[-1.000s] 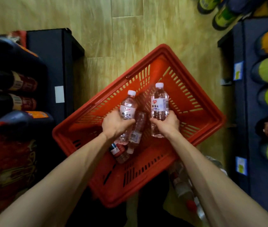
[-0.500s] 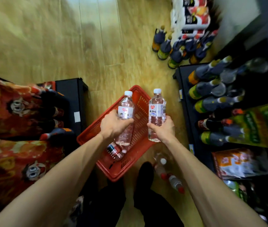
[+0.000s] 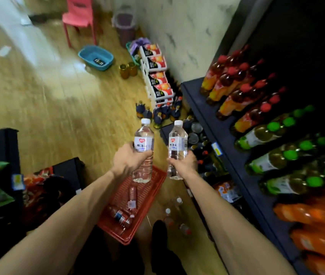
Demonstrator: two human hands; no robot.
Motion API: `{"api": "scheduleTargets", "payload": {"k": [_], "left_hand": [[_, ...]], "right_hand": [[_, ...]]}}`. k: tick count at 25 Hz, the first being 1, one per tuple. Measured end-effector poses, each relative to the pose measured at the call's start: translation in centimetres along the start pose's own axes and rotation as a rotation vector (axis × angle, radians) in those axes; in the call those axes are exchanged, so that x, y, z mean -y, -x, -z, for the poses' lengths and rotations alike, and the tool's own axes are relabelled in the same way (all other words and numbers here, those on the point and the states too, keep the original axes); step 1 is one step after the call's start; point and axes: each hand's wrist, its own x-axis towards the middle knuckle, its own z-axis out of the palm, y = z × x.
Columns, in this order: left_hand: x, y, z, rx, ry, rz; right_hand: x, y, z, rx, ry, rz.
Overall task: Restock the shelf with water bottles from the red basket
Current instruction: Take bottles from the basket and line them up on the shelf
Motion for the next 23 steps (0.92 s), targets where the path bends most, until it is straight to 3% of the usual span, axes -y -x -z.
{"api": "scheduleTargets", "payload": {"k": [5, 14, 23], "left_hand": [[-9.9, 3.3, 2.9, -0.009, -0.001, -0.16], [-24.8, 7.6, 4.7, -0.103, 0.025, -0.471], [-35.7, 13.3, 4.3, -0.09, 0.05, -0.77]], "right_hand": [[5.9, 2.7, 8.0, -0.088, -0.187, 0.042], [8.4, 6.4, 22.0, -0.224, -0.397, 0.197], [12.2, 12.7, 32.6, -0.381, -0.53, 0.358]]}}
